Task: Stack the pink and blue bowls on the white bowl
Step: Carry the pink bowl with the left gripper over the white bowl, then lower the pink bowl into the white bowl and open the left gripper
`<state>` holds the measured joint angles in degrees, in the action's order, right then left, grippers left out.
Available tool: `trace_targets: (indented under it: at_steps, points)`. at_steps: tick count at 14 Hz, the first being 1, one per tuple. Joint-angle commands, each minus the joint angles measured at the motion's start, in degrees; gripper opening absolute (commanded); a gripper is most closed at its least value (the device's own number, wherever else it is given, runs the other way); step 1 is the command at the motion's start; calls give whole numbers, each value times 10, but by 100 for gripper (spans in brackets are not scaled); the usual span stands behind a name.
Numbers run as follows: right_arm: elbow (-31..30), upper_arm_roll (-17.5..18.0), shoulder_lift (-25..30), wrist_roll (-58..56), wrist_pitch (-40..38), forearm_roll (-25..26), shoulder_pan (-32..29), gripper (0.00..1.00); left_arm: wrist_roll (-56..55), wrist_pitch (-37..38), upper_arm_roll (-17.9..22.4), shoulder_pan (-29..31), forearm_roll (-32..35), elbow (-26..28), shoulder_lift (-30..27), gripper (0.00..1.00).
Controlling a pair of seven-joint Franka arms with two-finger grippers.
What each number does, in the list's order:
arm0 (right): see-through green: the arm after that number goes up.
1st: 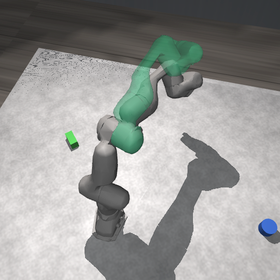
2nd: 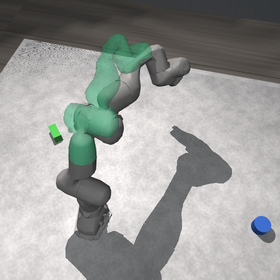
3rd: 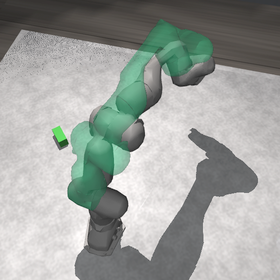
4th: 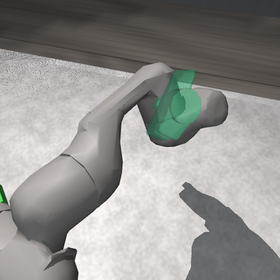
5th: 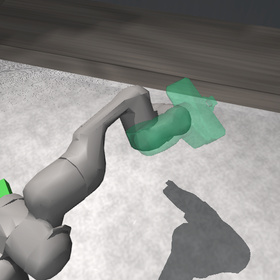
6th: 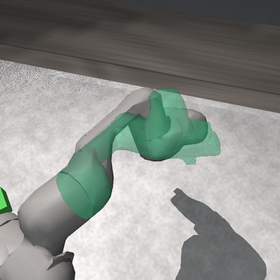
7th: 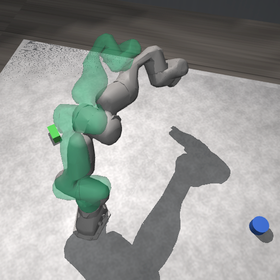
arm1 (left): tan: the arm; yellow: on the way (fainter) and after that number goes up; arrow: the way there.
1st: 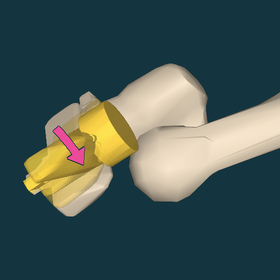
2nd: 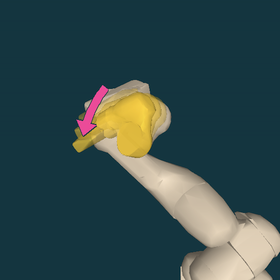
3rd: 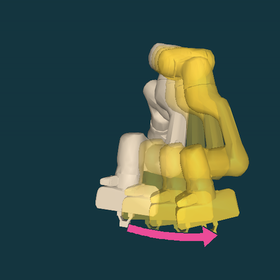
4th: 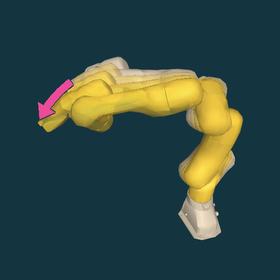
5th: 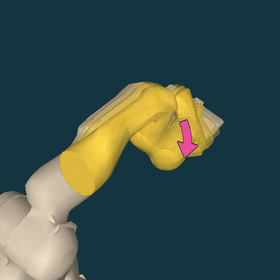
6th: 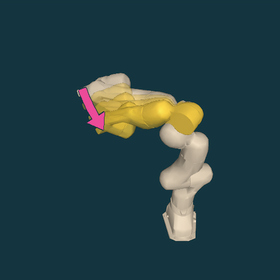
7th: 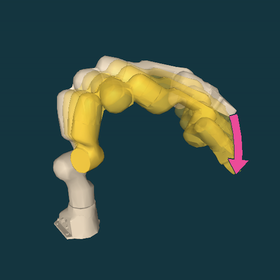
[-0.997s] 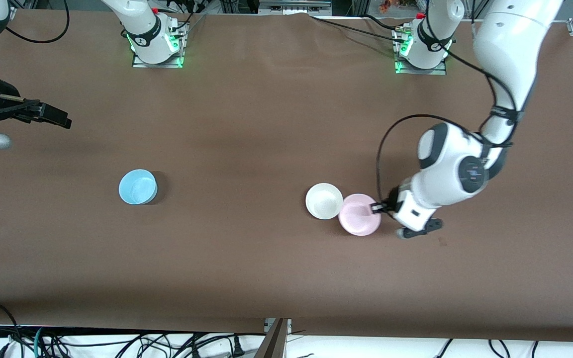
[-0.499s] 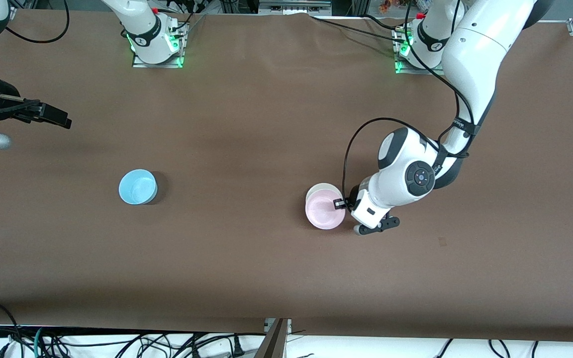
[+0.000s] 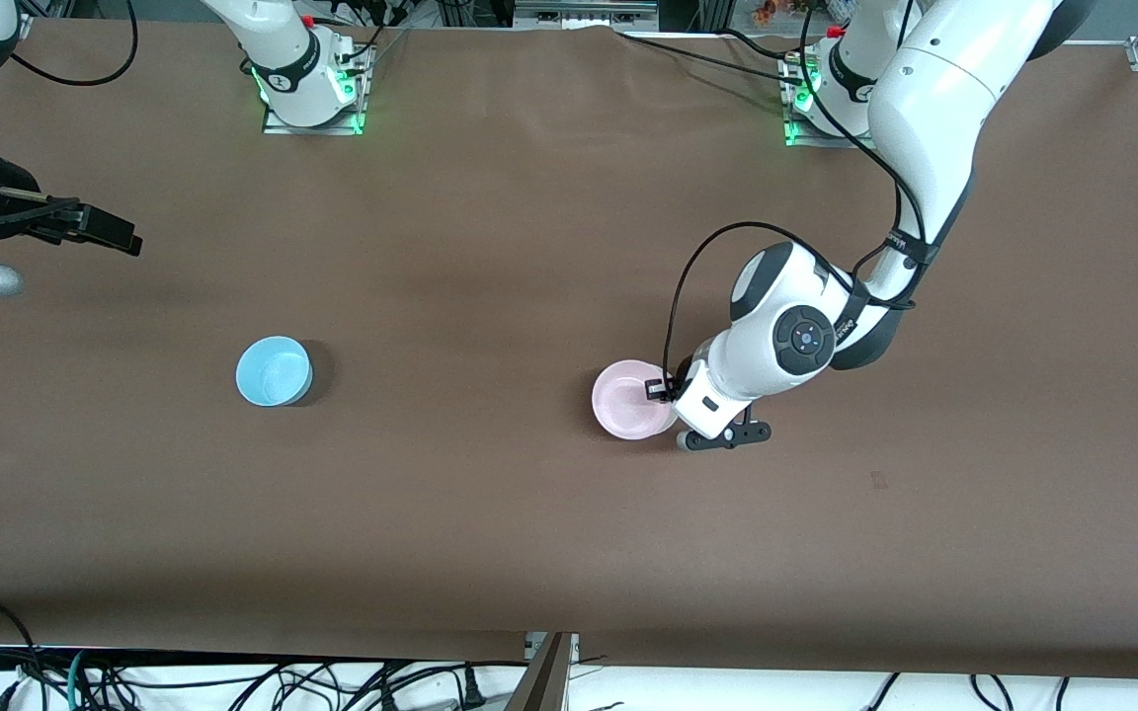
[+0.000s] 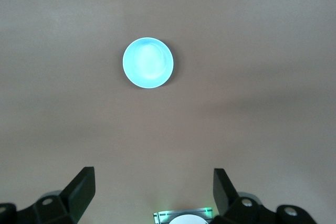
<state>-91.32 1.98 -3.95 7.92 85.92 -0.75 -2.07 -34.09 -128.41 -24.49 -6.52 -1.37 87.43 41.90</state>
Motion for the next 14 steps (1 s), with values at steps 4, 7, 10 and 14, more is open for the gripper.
trace_targets:
  at_steps: [4,7,10,14]
  points:
    - [11,3,-2,5,-12,0,-2,99,58,13,-21,31,16,32,-21,0]
    - [11,3,-2,5,-13,0,-2,99,62,11,-20,32,16,34,-19,0]
    - [11,3,-2,5,-13,0,-2,99,62,11,-20,31,28,35,-16,0]
    - [11,4,-2,6,-13,0,-1,99,62,9,-19,31,44,35,-10,0]
